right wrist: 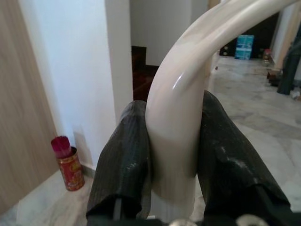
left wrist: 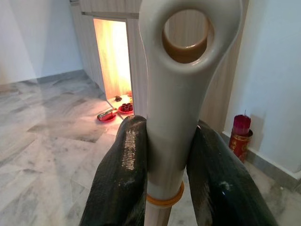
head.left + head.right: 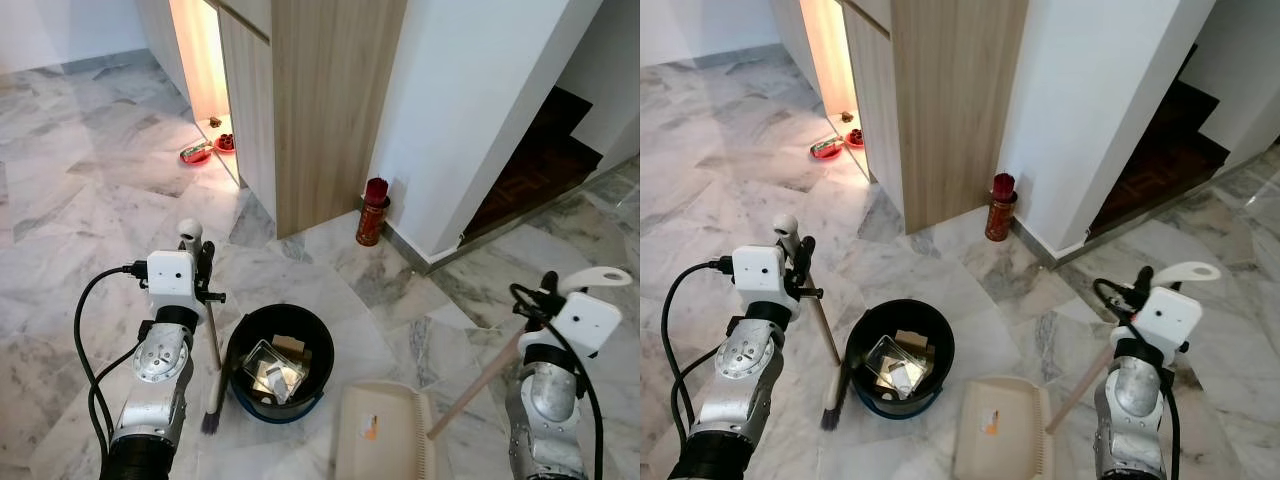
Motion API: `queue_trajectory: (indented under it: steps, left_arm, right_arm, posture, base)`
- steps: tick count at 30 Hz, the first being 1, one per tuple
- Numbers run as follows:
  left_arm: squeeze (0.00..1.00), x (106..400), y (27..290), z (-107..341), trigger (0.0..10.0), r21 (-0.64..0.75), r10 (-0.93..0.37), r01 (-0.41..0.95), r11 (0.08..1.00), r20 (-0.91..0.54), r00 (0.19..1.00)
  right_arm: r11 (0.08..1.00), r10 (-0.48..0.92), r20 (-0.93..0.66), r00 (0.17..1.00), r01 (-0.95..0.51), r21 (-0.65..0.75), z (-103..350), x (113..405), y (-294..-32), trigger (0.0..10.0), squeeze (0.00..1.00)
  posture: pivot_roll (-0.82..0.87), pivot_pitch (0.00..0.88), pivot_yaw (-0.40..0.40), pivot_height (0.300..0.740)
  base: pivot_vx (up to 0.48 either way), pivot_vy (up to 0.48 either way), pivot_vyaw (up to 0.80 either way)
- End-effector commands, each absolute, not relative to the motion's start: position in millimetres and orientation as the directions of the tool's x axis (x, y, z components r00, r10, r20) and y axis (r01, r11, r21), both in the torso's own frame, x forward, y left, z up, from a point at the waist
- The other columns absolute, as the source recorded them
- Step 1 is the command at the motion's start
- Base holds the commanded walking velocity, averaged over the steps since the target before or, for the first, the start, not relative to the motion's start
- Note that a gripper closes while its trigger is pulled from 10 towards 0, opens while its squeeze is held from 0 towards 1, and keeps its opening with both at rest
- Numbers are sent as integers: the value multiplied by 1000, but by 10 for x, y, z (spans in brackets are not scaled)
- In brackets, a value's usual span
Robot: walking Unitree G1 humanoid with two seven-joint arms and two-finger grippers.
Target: Sweep floor
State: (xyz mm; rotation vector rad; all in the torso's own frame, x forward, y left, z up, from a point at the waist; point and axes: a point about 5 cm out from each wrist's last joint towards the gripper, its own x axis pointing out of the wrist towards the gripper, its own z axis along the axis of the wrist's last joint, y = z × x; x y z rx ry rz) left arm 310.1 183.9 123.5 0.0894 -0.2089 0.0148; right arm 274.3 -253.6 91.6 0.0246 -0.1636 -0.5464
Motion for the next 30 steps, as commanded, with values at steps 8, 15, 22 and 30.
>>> queue_trajectory:
  steps: [8,15,22,30]
  left_arm:
    - [0,3138,1888,1302,10000,78,-25,8,997,209,978]
    - [0,3144,1904,1309,10000,89,-28,10,996,203,979]
    - [0,3146,1847,1283,10000,80,-38,23,997,196,980]
    - [0,3119,1824,1256,10000,84,-53,37,996,190,980]
  right_arm:
    - [845,-534,156,831,519,127,859,2736,-2440,10000,0]
    - [854,-519,138,844,502,138,801,2737,-2363,10000,0]
    - [867,-496,144,856,480,131,807,2746,-2363,10000,0]
    - [883,-466,148,872,449,133,810,2775,-2307,10000,0]
  posture:
    - [225,93,-25,740]
    - [231,87,-13,740]
    - [229,84,-26,740]
    - [230,77,-36,740]
  base:
    - [0,0,0]
    - [0,0,0]
    - [0,0,0]
    - [0,0,0]
